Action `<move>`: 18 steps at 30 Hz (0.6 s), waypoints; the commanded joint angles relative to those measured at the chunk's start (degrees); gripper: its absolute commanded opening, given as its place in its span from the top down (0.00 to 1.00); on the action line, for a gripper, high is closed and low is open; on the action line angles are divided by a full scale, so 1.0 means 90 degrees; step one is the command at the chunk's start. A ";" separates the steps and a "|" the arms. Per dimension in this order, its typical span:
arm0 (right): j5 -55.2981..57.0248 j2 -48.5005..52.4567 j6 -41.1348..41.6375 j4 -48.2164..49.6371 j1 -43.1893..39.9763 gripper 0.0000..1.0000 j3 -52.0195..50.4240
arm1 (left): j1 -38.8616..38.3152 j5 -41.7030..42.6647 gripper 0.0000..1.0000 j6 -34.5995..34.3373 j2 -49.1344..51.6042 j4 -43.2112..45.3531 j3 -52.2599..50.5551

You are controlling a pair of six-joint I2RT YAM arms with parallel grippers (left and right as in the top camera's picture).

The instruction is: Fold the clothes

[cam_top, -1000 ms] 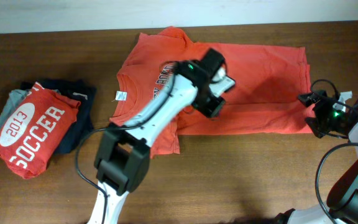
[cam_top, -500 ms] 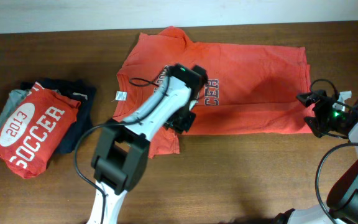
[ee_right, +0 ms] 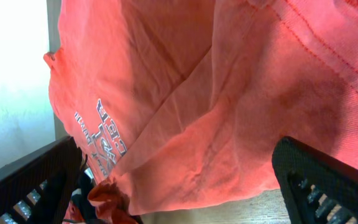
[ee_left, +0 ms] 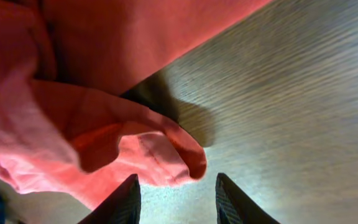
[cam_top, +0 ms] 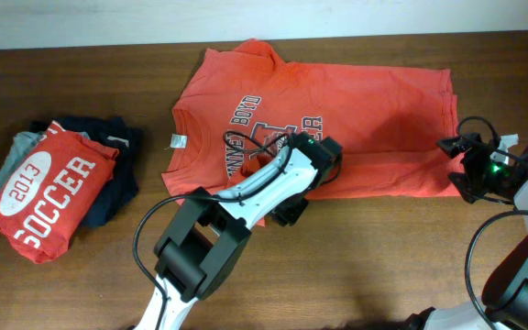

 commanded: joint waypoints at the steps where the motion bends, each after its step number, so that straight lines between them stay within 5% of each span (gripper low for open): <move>1: -0.0010 0.0015 -0.0121 -0.0027 -0.0022 0.01 0.0070 | 0.0078 -0.0136 0.61 0.0032 -0.0041 0.0158 -0.0260; 10: -0.0005 0.0015 -0.0119 -0.0090 -0.0022 0.01 0.0073 | 0.0104 -0.0109 0.62 0.0155 -0.0041 0.0389 -0.0792; 15: -0.0005 0.0015 -0.0119 -0.0092 -0.0022 0.01 0.0070 | 0.0104 -0.0117 0.98 0.0153 -0.0083 0.0090 -0.0792; 18: -0.0005 0.0015 -0.0119 -0.0090 -0.0022 0.01 0.0070 | 0.0126 -0.0117 1.00 0.0151 -0.0199 -0.0061 -0.0789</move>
